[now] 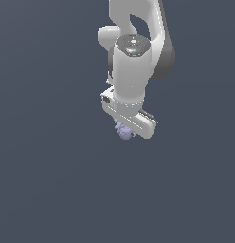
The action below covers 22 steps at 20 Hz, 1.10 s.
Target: Pick up the object and move it to a goal position.
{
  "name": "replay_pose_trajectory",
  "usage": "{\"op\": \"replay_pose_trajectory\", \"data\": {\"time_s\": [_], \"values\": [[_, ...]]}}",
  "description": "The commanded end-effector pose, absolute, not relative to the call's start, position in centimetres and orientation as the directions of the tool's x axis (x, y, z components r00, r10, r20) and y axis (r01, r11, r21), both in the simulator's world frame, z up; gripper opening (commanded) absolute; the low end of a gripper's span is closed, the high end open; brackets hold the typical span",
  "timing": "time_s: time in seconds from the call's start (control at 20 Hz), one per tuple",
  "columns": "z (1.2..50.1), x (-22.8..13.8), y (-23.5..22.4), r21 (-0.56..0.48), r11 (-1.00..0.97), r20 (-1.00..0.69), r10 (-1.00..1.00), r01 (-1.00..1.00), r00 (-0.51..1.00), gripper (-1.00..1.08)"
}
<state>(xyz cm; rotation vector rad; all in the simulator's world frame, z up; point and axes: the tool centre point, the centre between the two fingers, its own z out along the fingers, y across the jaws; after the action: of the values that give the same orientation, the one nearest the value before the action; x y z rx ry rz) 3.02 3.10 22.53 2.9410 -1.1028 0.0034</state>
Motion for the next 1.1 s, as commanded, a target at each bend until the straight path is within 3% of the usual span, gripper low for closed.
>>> {"op": "replay_pose_trajectory", "data": {"time_s": [0.0, 0.5, 1.05], "values": [[25.1, 3.6, 3.6, 0.001, -0.753, 0.002, -0.658, -0.658, 0.753, -1.0], [34.0, 5.9, 5.5, 0.001, -0.753, 0.002, -0.658, -0.658, 0.753, -1.0], [40.5, 7.7, 7.0, 0.001, -0.754, 0.001, -0.657, -0.657, 0.754, -1.0]]}}
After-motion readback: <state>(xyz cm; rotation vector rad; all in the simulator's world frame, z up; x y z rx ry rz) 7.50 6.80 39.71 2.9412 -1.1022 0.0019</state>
